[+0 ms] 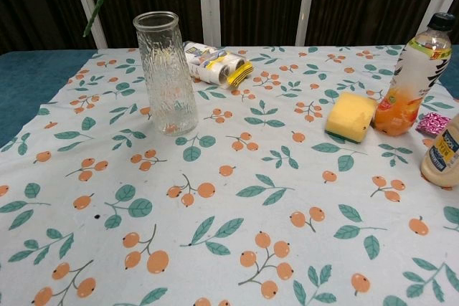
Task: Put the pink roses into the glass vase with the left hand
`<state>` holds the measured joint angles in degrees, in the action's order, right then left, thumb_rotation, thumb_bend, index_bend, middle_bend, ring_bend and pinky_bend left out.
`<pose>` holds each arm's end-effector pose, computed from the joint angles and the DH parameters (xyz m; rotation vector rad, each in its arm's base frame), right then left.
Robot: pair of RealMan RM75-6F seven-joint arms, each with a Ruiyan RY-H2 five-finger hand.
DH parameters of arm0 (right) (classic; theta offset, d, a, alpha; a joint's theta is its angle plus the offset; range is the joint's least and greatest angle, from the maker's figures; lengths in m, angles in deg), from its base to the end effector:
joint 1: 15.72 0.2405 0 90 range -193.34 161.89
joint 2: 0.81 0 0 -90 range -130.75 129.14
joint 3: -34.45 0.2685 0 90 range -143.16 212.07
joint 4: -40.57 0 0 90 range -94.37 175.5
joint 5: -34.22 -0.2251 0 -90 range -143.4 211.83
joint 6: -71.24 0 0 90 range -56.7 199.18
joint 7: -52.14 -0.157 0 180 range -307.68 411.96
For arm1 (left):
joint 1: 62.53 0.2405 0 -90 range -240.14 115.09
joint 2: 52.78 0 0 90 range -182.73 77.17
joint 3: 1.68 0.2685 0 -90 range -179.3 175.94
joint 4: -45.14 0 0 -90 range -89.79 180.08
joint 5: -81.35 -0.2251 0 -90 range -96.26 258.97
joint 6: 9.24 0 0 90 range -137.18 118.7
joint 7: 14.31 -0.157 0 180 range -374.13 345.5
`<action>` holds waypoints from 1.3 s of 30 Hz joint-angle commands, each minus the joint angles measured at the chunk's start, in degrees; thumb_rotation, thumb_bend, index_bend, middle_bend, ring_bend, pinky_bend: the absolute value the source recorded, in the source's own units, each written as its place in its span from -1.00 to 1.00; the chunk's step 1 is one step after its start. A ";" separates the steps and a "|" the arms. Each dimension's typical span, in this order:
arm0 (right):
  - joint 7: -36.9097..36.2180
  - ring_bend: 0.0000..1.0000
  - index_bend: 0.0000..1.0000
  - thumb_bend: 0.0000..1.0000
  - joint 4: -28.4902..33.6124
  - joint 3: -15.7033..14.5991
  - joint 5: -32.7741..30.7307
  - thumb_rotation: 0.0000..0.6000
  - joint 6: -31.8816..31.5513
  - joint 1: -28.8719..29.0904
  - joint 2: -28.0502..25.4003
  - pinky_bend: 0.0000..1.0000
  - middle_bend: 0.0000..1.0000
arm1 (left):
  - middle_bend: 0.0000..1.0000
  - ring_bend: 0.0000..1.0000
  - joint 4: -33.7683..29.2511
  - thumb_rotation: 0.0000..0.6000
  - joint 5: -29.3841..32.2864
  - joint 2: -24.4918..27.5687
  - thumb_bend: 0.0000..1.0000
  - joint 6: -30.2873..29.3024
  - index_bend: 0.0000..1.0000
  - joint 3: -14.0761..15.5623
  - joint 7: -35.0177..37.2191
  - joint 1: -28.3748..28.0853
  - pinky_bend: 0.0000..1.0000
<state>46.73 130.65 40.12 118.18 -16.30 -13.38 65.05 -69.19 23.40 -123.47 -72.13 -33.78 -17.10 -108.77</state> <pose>-0.3403 -0.1922 0.1604 1.2450 -0.9357 0.9822 0.0045 0.3716 0.1301 -1.5522 -1.1557 -1.7356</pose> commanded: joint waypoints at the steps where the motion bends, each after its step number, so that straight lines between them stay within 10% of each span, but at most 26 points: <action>1: -0.29 -0.78 -0.98 -0.37 -0.15 0.20 -0.30 1.00 -0.16 -0.15 -0.12 -0.87 -0.92 | 0.12 -0.16 5.72 1.00 3.55 -1.10 -0.01 4.36 0.18 -2.85 6.09 -2.95 -0.11; 23: -0.81 -0.78 -0.98 -0.37 -2.37 1.69 -5.13 1.00 1.77 -0.41 0.28 -0.87 -0.92 | 0.08 -0.21 31.76 1.00 -3.58 -8.54 -0.04 11.31 0.18 -2.00 19.15 -11.11 -0.11; 39: -0.89 -0.78 -0.98 -0.37 -3.32 1.88 -6.06 1.00 2.97 -0.20 0.78 -0.87 -0.92 | 0.06 -0.26 39.03 1.00 -5.08 -13.48 -0.09 11.15 0.16 -1.14 25.86 -13.68 -0.11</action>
<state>45.83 127.33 42.00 112.13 -13.34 -13.58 65.83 -30.47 18.64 -136.58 -60.86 -34.98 8.01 -122.34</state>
